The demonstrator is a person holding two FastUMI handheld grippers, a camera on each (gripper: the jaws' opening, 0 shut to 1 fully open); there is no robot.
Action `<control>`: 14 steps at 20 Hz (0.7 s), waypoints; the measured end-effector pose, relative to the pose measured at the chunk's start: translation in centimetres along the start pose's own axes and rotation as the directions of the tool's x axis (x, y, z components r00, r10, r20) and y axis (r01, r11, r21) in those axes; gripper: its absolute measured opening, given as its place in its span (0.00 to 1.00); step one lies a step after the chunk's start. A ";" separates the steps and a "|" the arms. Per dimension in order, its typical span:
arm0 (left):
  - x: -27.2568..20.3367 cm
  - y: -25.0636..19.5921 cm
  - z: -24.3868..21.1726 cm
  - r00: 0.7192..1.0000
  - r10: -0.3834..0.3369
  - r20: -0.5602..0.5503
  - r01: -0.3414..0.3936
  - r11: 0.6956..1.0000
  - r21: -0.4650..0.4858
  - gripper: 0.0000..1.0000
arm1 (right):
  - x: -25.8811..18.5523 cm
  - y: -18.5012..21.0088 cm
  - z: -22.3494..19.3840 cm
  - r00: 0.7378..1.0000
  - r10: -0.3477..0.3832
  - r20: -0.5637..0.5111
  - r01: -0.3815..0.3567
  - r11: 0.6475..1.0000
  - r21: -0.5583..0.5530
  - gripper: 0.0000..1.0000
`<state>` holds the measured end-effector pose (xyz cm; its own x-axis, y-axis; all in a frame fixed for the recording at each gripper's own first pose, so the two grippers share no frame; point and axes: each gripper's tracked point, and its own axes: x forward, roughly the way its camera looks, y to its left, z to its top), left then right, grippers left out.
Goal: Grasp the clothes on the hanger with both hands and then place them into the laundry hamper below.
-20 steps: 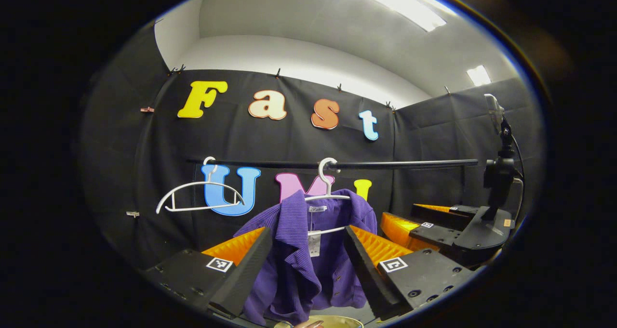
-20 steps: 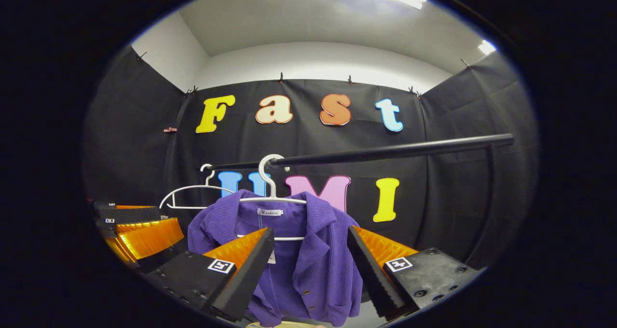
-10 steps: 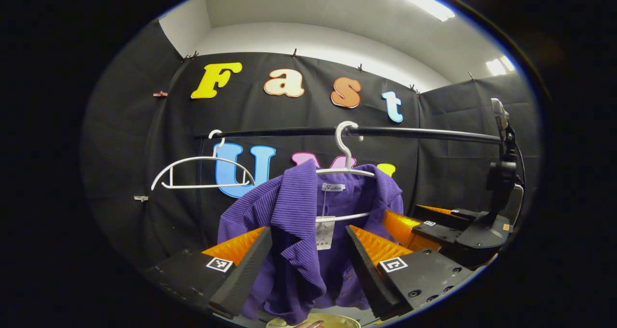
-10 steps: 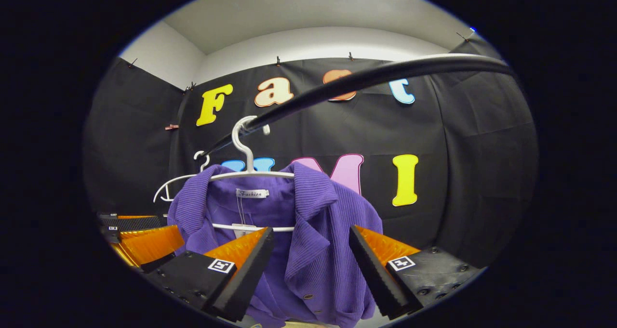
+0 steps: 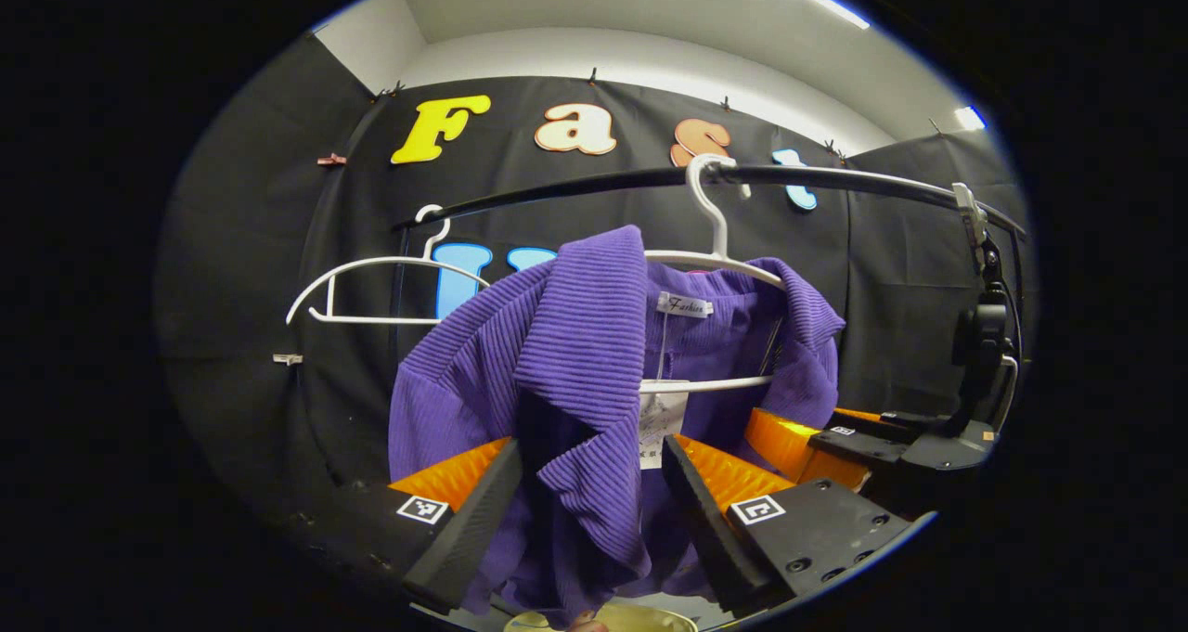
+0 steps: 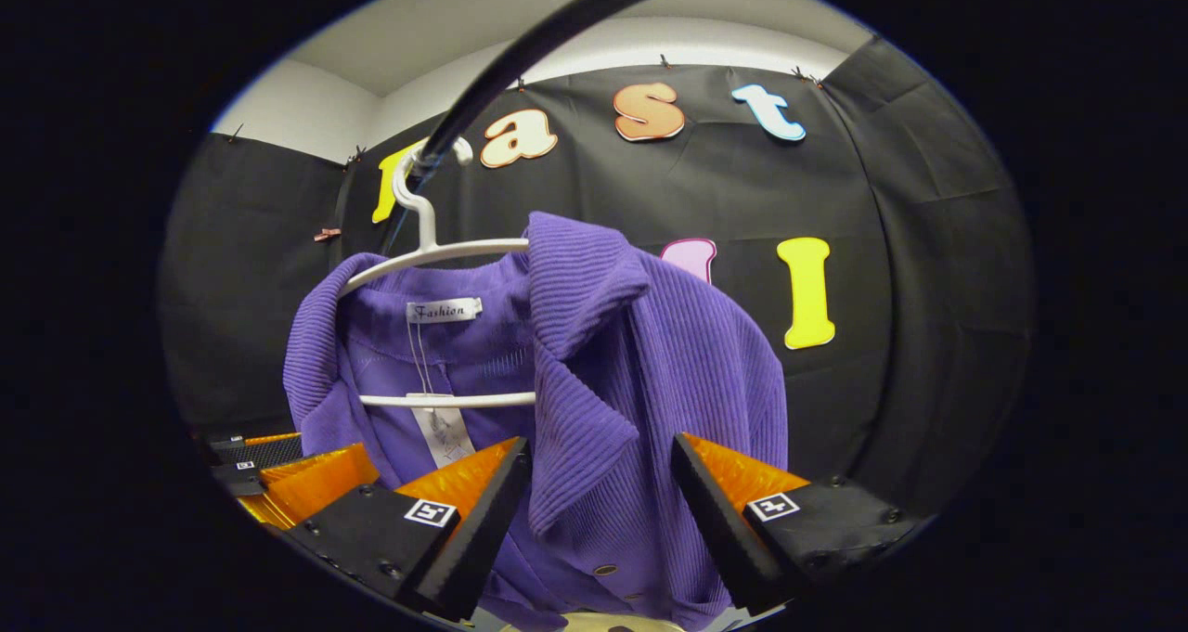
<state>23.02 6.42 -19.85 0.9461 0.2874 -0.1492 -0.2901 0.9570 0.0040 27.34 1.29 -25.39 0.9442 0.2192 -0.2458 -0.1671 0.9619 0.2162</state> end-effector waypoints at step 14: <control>4.7 1.6 -1.6 0.999 0.038 -0.023 -0.039 0.998 -0.043 0.47 | 4.7 -2.4 -0.4 1.000 0.015 0.006 -0.015 1.000 -0.012 0.15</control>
<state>26.74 9.19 -22.16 0.9309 0.3223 -0.1717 -0.3323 0.9426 -0.0326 32.08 0.09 -27.48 0.9431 0.2329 -0.2371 -0.1847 0.9604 0.2087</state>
